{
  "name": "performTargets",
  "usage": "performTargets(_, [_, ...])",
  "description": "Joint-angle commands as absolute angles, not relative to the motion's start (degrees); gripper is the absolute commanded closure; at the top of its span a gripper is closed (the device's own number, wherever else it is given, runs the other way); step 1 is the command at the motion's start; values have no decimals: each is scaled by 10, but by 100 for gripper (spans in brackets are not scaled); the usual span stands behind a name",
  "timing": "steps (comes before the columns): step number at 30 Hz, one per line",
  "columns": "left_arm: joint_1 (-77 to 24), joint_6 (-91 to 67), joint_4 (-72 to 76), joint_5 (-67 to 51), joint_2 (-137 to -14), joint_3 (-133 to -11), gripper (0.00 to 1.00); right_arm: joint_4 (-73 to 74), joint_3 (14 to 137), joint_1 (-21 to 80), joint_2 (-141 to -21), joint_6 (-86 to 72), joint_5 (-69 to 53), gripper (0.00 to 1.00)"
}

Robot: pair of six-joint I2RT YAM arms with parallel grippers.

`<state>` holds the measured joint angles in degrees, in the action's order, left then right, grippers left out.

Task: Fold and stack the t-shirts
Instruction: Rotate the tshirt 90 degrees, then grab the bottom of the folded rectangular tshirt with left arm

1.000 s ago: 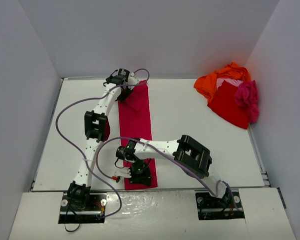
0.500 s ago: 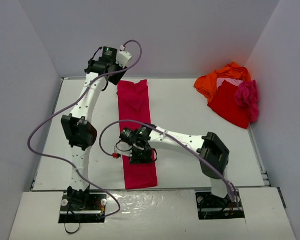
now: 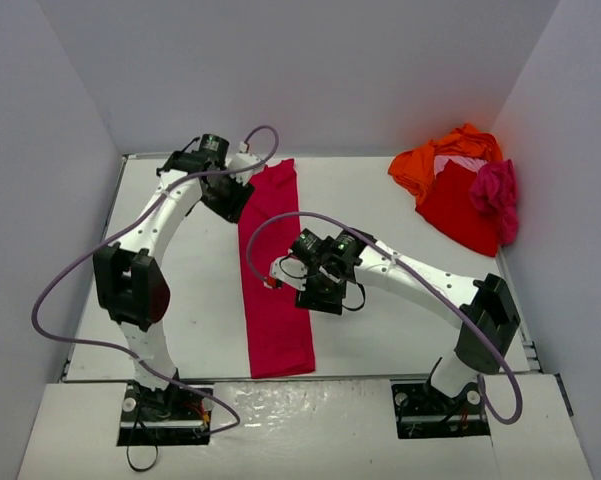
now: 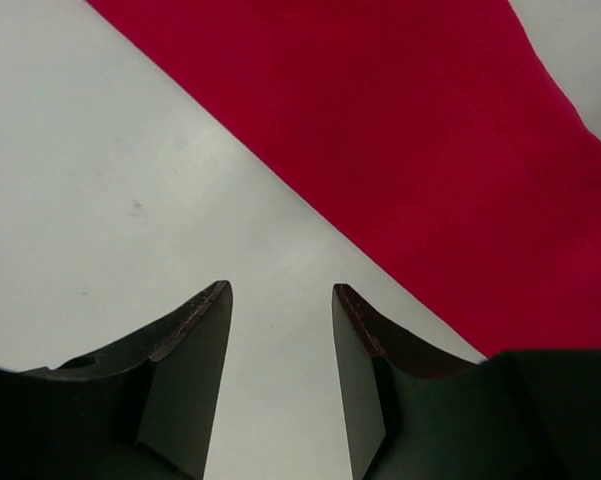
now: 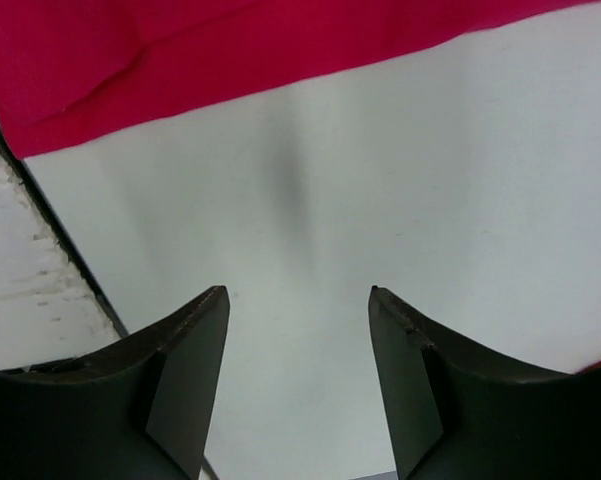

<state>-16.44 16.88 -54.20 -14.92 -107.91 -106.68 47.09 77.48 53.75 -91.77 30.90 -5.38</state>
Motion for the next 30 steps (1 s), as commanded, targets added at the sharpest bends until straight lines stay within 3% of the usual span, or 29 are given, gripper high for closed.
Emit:
performTargets(1, [-172, 167, -562, -249, -982, -983, 60, 482, 720, 525, -921, 301, -115, 44])
performTargets(6, [-213, 191, -465, -157, -891, -831, 67, 403, 680, 507, -899, 271, 1, 46])
performTargets(11, [-267, 225, -422, -123, -781, -720, 67, 362, 721, 360, -857, 272, 104, 43])
performTargets(17, [-308, 263, -454, -148, -730, -654, 67, 348, 746, 245, -847, 285, 16, 39])
performTargets(26, [-316, 250, -515, -275, -726, -615, 66, 454, 786, 238, -941, 274, -241, 43])
performTargets(30, [-315, 264, -539, -302, -730, -625, 66, 469, 779, 232, -954, 284, -294, 41])
